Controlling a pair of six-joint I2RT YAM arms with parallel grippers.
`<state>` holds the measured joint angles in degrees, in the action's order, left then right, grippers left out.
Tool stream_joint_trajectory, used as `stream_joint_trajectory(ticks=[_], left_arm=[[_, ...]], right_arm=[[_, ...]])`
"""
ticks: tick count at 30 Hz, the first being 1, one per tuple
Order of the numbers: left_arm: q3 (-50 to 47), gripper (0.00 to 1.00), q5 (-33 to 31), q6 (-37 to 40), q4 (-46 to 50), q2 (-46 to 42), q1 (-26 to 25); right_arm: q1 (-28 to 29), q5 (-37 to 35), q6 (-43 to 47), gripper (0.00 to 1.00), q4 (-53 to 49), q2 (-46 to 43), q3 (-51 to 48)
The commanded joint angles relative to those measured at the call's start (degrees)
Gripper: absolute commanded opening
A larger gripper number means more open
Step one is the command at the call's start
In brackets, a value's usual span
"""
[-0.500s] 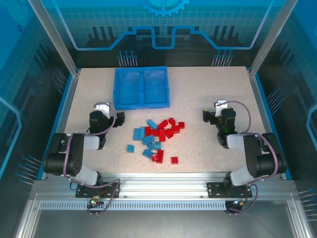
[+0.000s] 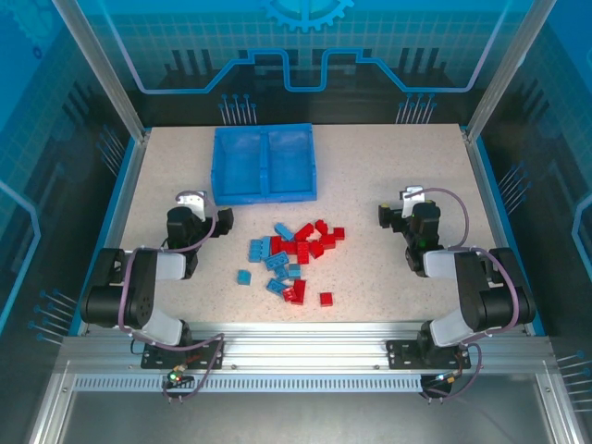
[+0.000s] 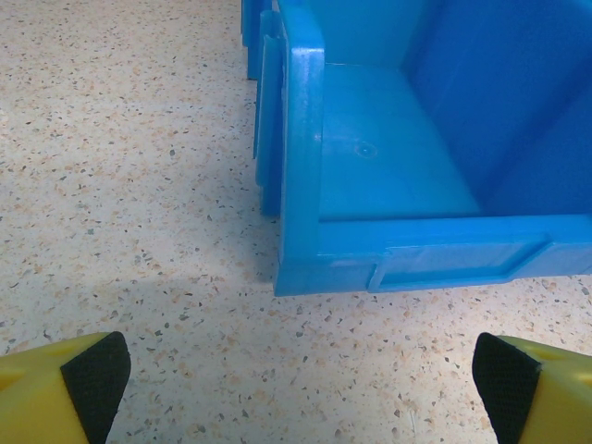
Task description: Sort the legos into containers by color
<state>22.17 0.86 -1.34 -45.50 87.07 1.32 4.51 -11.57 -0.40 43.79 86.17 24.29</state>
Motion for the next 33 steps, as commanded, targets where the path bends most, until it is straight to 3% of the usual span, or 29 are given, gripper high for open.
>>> stream_joint_trajectory(ticks=[1,8,10,14,19,23,27,30,33], left_arm=[[1.2,0.99,-0.5,1.0,-0.9,-0.1,-0.2],[1.2,0.99,-0.4,1.0,-0.7,0.0,-0.3],[1.3,0.99,-0.4,1.0,-0.7,-0.1,-0.2],[1.2,0.99,-0.5,1.0,-0.7,-0.1,-0.3],[1.3,0.99,-0.5,1.0,-0.8,0.0,-0.3],[1.2,0.99,-0.7,1.1,-0.8,0.0,-0.4],[-0.9,0.99,-7.6,0.8,0.0,-5.8,-2.2],[-1.6,0.99,-10.2,-3.5,11.4,-18.1,-2.6],[3.0,0.99,-15.1,-11.6,35.4,-31.3,-3.8]], right_arm=[[0.3,0.1,-0.8,1.00,1.5,0.1,-0.6],[0.1,0.9,-0.7,1.00,-0.9,-1.0,0.5],[0.2,1.2,-0.9,1.00,-13.7,-5.1,5.5],[0.5,6.1,-11.5,1.00,-45.4,-12.3,19.6],[3.6,15.4,-24.3,1.00,-68.6,-14.3,32.3],[9.9,21.5,-25.9,1.00,-82.5,-8.1,42.3],[17.6,22.3,-24.4,1.00,-85.9,-2.9,47.2],[21.8,24.1,-24.7,1.00,-86.2,0.9,49.7],[25.5,23.5,-25.5,1.00,-86.9,4.3,52.5]])
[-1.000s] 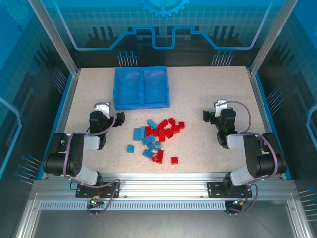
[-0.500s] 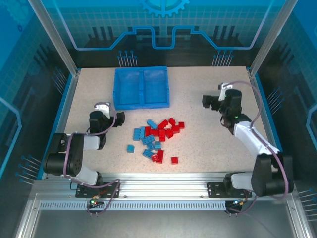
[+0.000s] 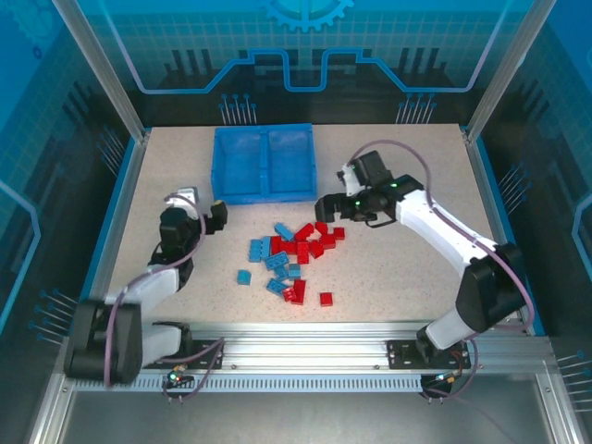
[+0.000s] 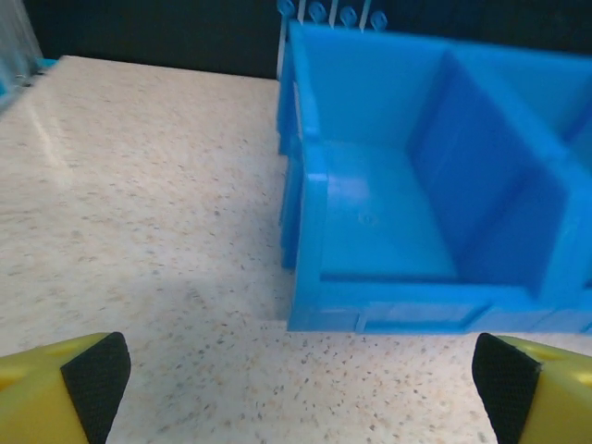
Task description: Sort the legos into containers by color
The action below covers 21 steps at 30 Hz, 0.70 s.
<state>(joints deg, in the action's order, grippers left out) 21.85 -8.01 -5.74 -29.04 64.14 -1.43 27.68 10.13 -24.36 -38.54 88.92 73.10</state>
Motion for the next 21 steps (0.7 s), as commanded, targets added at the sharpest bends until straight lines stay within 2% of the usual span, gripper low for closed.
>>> stream_joint_trajectory(ticks=[1,4,7,10,12,16,21], left_arm=[[4.4,0.99,-6.9,-9.0,25.1,-12.2,-1.6],[6.4,0.99,-7.5,-15.8,38.5,-21.3,-4.0],[11.3,0.99,-7.5,-24.9,53.4,-22.8,-6.9],[17.1,0.99,-5.1,-28.2,63.3,-17.3,-12.2],[20.0,0.99,-5.9,-31.0,66.4,-13.3,-17.5],[22.6,0.99,-3.9,-40.4,70.0,-5.9,-23.8],[24.3,0.99,0.6,-44.0,72.3,4.6,-32.7]], right_arm=[[3.4,1.6,-2.0,1.00,-4.6,2.5,4.6],[5.5,1.9,-3.2,1.00,-4.4,4.8,6.4],[6.9,2.4,-3.2,1.00,-5.0,6.6,7.9],[7.5,1.7,-3.2,1.00,-5.8,7.1,8.0],[7.5,1.2,-3.7,1.00,-6.1,6.6,7.2],[7.4,-0.2,-4.6,1.00,-6.4,4.2,4.5],[7.4,-3.9,-5.2,1.00,-7.0,0.3,1.5]])
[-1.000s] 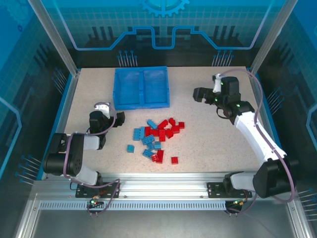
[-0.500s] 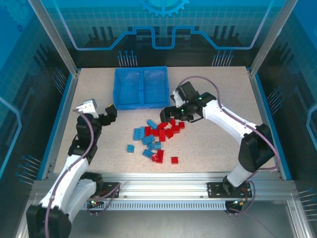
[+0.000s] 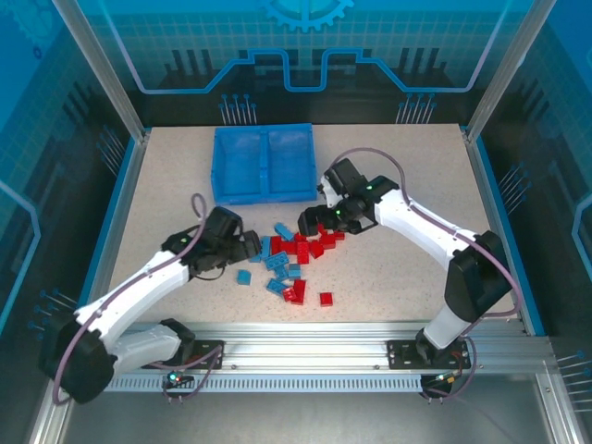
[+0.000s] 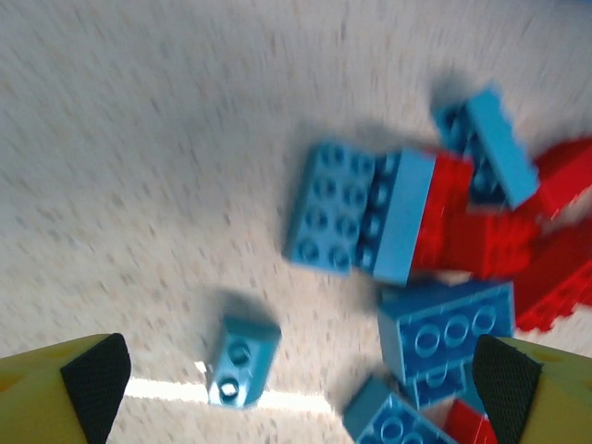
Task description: Sort the legos into containers by color
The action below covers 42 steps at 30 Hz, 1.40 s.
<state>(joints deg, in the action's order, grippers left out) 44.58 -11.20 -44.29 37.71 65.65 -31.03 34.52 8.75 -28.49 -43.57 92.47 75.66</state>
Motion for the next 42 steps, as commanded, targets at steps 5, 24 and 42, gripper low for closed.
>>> stream_joint_trajectory(ticks=[5,24,42], left_arm=[[-0.9,0.99,6.1,-4.1,4.4,7.3,-3.9],[-1.2,0.58,6.3,6.7,-2.6,19.0,1.9],[-2.5,0.26,7.9,6.7,-2.9,19.3,2.3]], right_arm=[[0.5,-3.2,-1.5,1.00,-2.5,-4.6,-2.4],[0.5,-4.0,-1.6,1.00,-3.9,-4.8,-1.5],[1.4,10.1,3.7,1.00,1.5,-7.4,-2.8]])
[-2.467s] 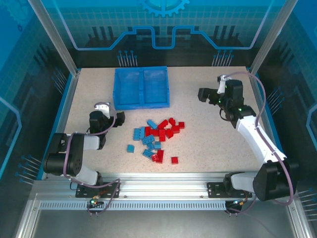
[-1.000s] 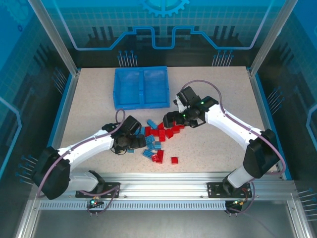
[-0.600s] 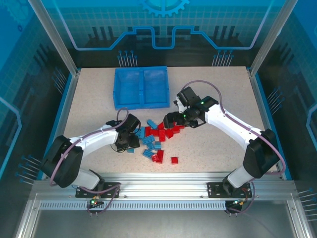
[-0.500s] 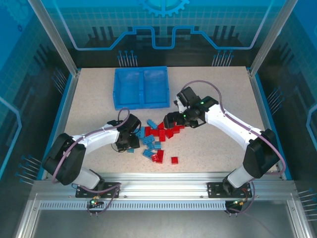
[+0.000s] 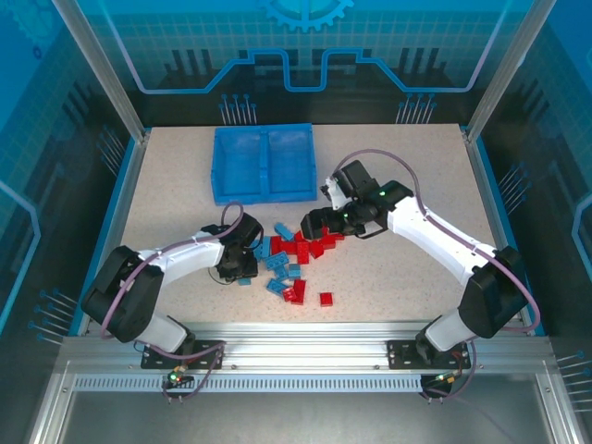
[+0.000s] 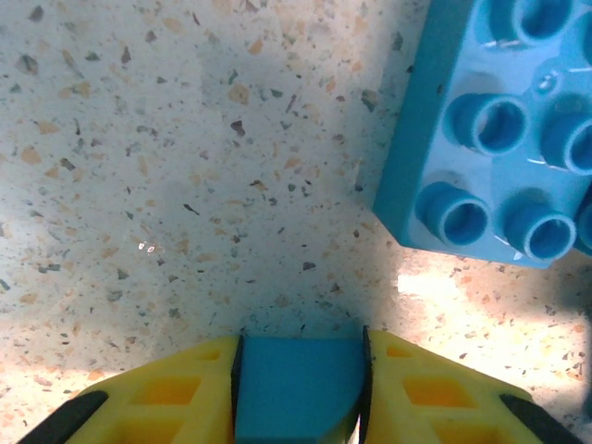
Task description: Sort the legos into containers by color
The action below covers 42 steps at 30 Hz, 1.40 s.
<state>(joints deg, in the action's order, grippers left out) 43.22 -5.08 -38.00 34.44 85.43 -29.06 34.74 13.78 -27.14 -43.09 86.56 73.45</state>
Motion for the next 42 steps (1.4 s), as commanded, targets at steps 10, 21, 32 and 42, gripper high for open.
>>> stream_joint_trajectory(ticks=[10,21,32,42], left_arm=[[10.6,0.22,2.2,-0.8,5.1,-7.5,6.5],[37.5,0.24,-5.1,3.1,2.3,7.5,15.3],[64.7,0.32,-9.2,6.5,6.0,34.2,18.8],[72.7,0.49,-8.3,8.9,9.7,39.4,19.0]], right_arm=[[1.3,0.1,0.6,1.00,0.7,-3.1,-0.3],[1.4,-3.9,-2.3,1.00,3.0,-4.7,-0.3],[1.4,-8.2,-3.4,1.00,0.8,-8.6,-1.0],[1.1,-10.8,-4.0,1.00,0.7,-11.6,-3.2]])
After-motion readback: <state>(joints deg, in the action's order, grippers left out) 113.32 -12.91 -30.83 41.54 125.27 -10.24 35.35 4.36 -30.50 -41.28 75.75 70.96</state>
